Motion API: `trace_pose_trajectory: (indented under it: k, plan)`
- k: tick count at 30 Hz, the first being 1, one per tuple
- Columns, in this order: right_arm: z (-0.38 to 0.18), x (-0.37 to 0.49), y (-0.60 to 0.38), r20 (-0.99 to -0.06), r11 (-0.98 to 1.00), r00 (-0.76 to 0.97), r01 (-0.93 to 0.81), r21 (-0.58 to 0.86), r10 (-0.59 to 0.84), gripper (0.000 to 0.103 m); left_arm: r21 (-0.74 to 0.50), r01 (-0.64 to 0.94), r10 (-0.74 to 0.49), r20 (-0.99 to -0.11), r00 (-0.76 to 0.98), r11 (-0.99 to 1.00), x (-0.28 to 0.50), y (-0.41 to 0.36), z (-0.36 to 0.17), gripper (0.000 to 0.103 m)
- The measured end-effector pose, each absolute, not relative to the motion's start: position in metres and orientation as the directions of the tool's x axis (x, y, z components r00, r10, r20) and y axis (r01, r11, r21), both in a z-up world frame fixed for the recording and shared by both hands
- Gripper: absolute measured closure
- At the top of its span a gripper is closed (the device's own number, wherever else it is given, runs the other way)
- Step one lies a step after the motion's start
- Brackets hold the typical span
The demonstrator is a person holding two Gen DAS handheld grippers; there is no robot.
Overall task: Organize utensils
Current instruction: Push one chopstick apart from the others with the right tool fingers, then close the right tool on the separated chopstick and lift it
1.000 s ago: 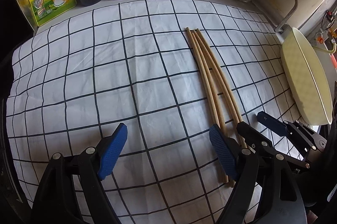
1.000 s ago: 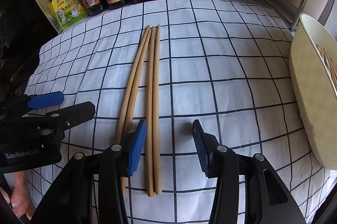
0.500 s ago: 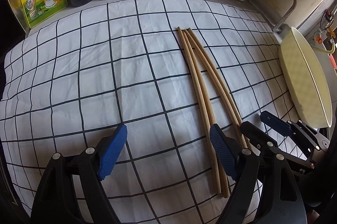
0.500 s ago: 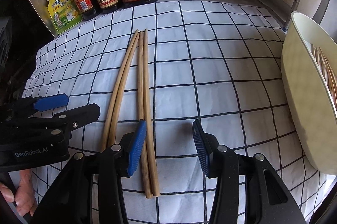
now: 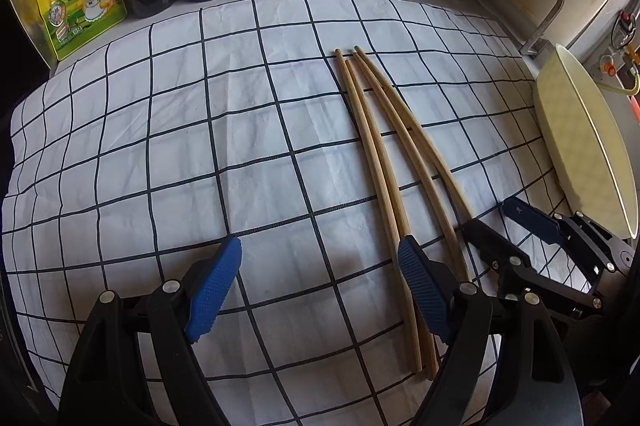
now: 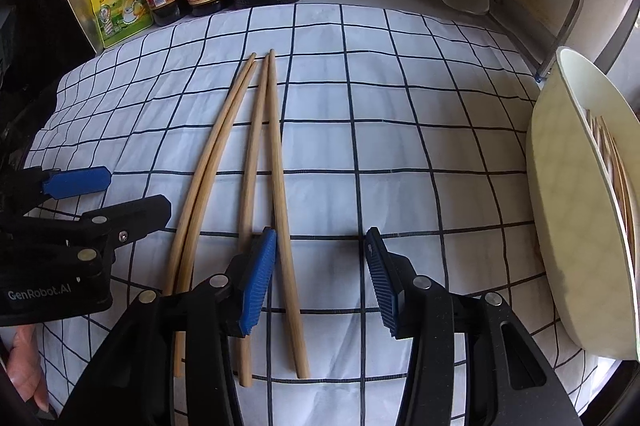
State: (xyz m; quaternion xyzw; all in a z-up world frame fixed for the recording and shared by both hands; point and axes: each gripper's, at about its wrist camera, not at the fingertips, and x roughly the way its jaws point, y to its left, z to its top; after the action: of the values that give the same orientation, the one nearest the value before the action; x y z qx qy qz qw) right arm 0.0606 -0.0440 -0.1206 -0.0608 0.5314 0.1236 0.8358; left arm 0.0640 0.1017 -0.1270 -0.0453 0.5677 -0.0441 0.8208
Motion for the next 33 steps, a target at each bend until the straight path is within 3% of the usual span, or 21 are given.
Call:
trace_pose_trajectory:
  k: [16,26,28,31,33]
  plan:
    - [-0.122,0.062,-0.064,-0.904,0.968,0.408,-0.251,0.027,0.131,0.059,-0.002,0.057,-0.022,-0.939,0.343,0.998,0.065,0.085,-0.137,0.019]
    - [-0.124,0.074,-0.051,-0.888,0.948,0.435,-0.318,0.004,0.15,0.059,0.0,0.021,-0.008,-0.926,0.378,1.0,0.079,0.094,-0.139,0.014]
    - [-0.125,0.075,-0.049,-0.884,0.941,0.439,-0.339,0.005,0.162,0.06,-0.002,0.018,-0.009,-0.923,0.384,1.0,0.082,0.095,-0.138,0.019]
    - [-0.125,0.073,-0.043,-0.875,0.927,0.45,-0.376,-0.007,0.176,0.067,-0.008,0.038,-0.023,-0.917,0.398,0.999,0.083,0.092,-0.133,0.044]
    - [-0.125,0.072,-0.038,-0.876,0.91,0.444,-0.414,-0.014,0.188,0.081,-0.015,0.046,-0.032,-0.916,0.4,0.999,0.083,0.09,-0.131,0.067]
